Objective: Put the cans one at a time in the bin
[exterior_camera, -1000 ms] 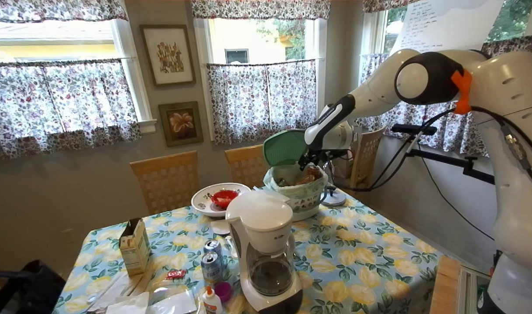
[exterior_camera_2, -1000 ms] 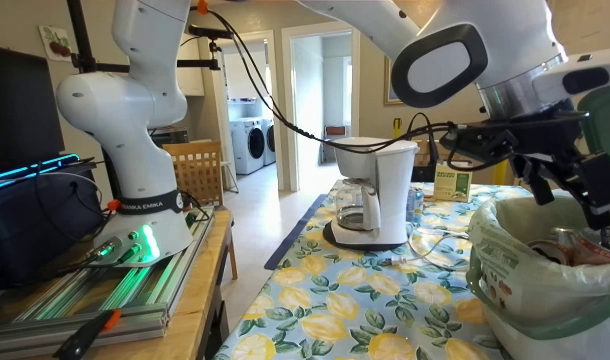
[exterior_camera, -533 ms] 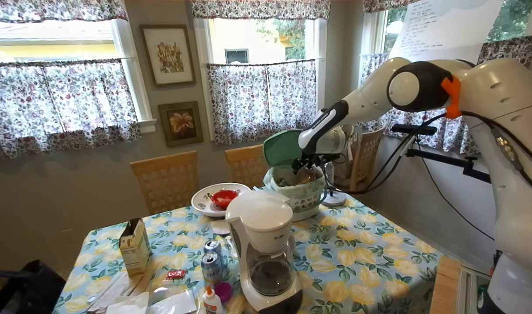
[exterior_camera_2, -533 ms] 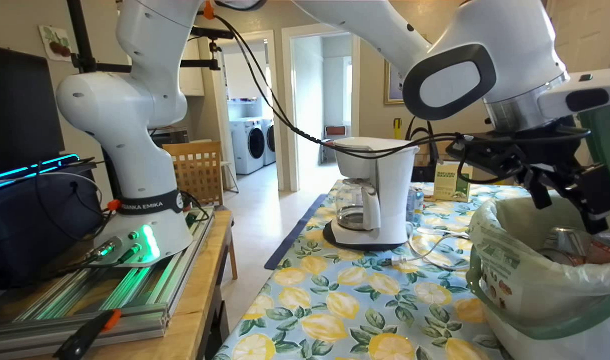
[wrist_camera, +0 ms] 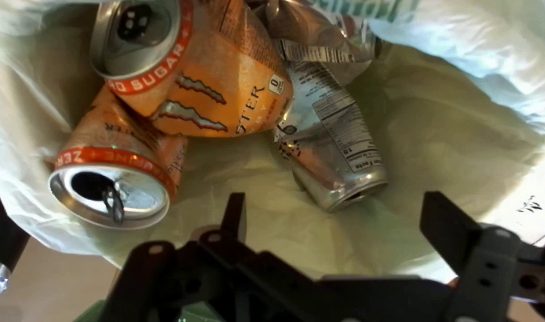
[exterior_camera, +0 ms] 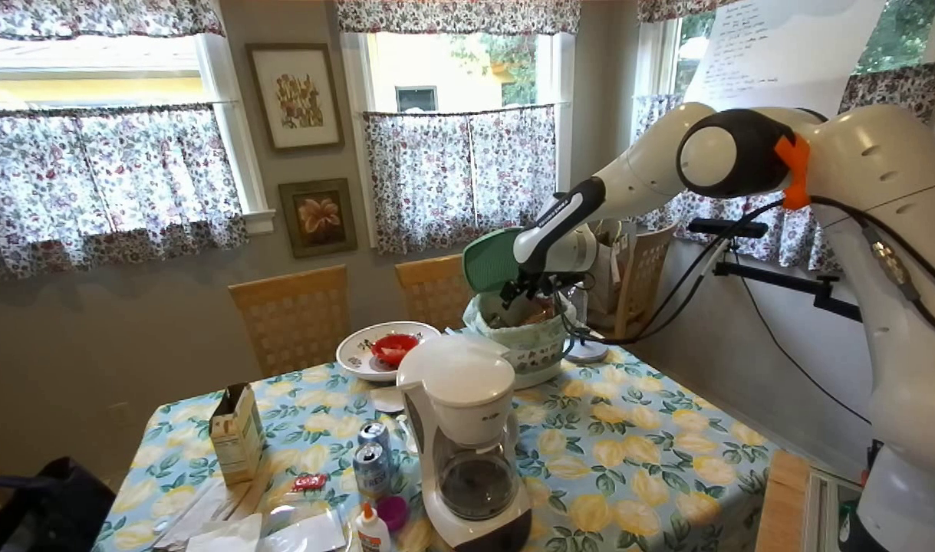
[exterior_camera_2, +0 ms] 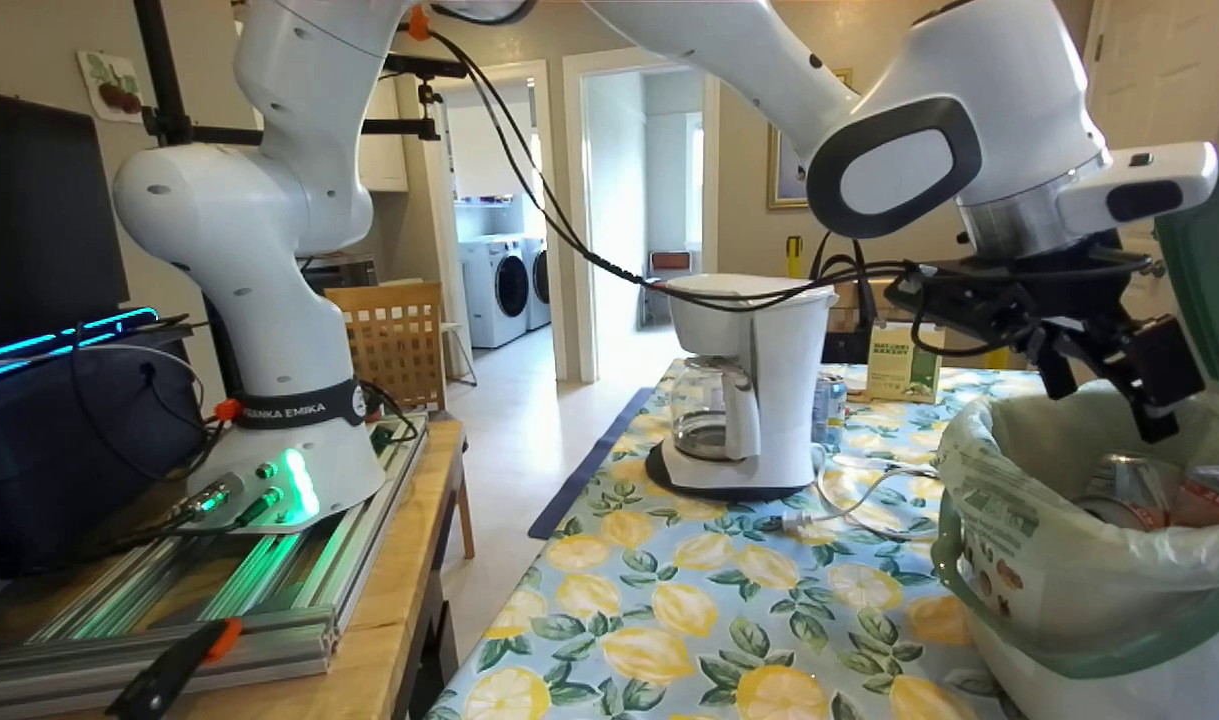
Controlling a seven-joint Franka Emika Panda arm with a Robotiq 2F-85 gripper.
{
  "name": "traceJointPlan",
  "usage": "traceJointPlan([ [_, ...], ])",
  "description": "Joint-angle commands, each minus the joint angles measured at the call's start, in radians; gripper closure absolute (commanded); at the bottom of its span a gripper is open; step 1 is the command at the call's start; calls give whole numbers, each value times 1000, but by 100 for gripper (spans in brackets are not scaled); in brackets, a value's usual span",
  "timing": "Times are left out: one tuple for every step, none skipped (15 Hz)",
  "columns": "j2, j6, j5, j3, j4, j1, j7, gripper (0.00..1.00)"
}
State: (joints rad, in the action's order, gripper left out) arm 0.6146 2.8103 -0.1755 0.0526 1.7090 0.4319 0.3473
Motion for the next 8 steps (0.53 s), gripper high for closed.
traceJointPlan([
  [-120, -56, 35, -59, 83, -68, -84, 0],
  [-152, -90, 39, -79, 102, -91, -118, 0],
  [-187, -120, 52, -107, 123, -120, -154, 0],
  [-223, -160, 68, -131, 142, -148, -189, 0],
  [-256, -198, 100, -168, 157, -185, -245, 0],
  [-288, -236, 134, -197, 167, -215, -294, 0],
  [-318, -271, 174, -225, 173, -243, -349, 0],
  [-341, -285, 234, -259, 175, -276, -420, 0],
])
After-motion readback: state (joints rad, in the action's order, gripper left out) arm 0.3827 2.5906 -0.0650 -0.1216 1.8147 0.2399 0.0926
